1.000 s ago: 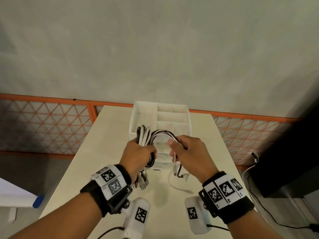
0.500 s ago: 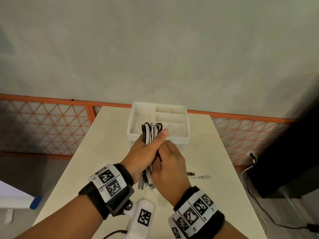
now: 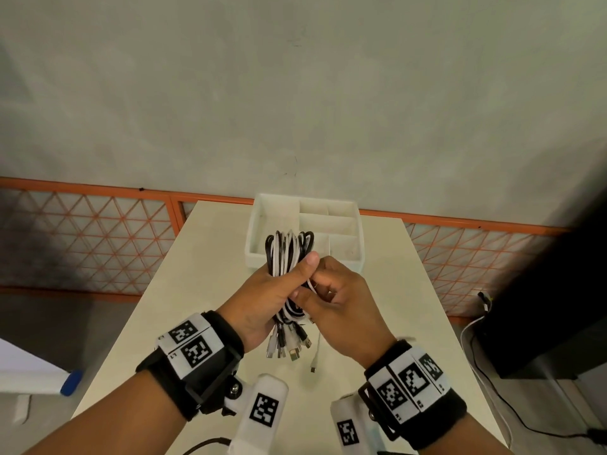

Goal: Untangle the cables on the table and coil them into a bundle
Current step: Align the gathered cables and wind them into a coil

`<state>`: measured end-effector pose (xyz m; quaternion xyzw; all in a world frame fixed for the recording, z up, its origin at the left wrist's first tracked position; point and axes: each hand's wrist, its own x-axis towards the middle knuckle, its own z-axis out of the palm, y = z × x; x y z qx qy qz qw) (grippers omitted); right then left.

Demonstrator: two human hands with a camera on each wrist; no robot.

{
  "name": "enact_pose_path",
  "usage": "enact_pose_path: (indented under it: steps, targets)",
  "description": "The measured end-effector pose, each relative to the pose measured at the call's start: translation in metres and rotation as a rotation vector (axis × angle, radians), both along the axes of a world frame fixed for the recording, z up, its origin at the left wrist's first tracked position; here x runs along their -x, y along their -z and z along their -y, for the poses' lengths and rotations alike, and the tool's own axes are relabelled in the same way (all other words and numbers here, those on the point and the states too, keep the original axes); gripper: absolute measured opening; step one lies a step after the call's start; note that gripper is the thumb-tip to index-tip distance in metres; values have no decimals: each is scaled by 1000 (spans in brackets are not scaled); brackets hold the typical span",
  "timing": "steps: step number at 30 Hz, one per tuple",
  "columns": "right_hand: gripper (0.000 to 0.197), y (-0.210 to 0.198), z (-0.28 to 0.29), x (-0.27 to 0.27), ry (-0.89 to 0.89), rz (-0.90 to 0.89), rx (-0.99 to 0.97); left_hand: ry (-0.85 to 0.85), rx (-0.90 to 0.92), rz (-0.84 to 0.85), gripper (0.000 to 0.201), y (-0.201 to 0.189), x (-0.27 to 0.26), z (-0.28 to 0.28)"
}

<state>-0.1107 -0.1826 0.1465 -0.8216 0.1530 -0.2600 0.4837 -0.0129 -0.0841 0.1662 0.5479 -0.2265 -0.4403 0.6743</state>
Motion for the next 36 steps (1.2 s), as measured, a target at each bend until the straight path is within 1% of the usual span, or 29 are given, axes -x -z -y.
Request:
enact_pose_path:
  steps: [2, 3, 5, 7, 9, 11, 14, 17, 19, 21, 22, 23, 24, 27, 28, 29, 31, 32, 34, 35, 36]
  targets:
    - [20, 0, 2, 0, 24, 28, 9, 12, 21, -11, 44, 0, 1, 0]
    - [17, 2, 3, 0, 44, 45, 59, 12, 27, -6, 43, 0, 1, 0]
    - [12, 6, 3, -2, 88, 64, 219, -1, 29, 14, 44, 1, 1, 2]
    - [12, 13, 0, -5, 106, 55, 344, -40, 23, 28, 44, 2, 0, 4]
    - [18, 19, -5, -6, 70, 30, 389, -84, 14, 23, 42, 3, 0, 5]
    - [26, 21, -9, -5, -10, 0, 431, -144, 7, 4, 38, 7, -1, 6]
    - [29, 23, -10, -2, -105, 1, 395, -237, -14, 1, 21, 13, -5, 8]
    - [27, 24, -5, 0, -46, 84, 347, -251, -7, -40, 12, 15, -9, 8]
    - [22, 27, -4, 1, 2, 114, 381, -228, 12, -20, 11, 13, -9, 7]
    - [15, 29, -5, 0, 23, 111, 432, -208, 14, 68, 15, 12, -8, 6]
    - [16, 29, -5, 0, 23, 110, 442, -214, 15, 99, 16, 11, -7, 6]
    - [19, 28, -6, 0, 6, 109, 438, -233, 19, 107, 14, 10, -8, 7]
    - [26, 27, -6, 1, -25, 101, 424, -263, 26, 97, 12, 9, -8, 8]
    - [63, 27, -9, 6, -86, 8, 355, -352, 54, 31, 10, 3, -14, 10]
    - [70, 27, -9, 7, -70, -15, 312, -367, 63, 21, 13, 1, -16, 11]
    - [70, 27, -9, 7, -46, -21, 243, -371, 74, 9, 15, 0, -17, 10]
    - [59, 25, -3, 6, -26, -40, 69, -365, 86, -20, 10, 2, -19, 9]
    - [50, 22, 2, 6, -26, -87, 35, -365, 83, -28, 10, 3, -19, 9]
    - [29, 19, 11, 8, -58, -184, 34, -376, 86, -38, 11, 7, -19, 8]
    - [19, 18, 15, 10, -80, -198, 17, -386, 96, -42, 10, 7, -19, 8]
    - [13, 19, 19, 12, -97, -191, -14, -397, 107, -41, 8, 6, -22, 7]
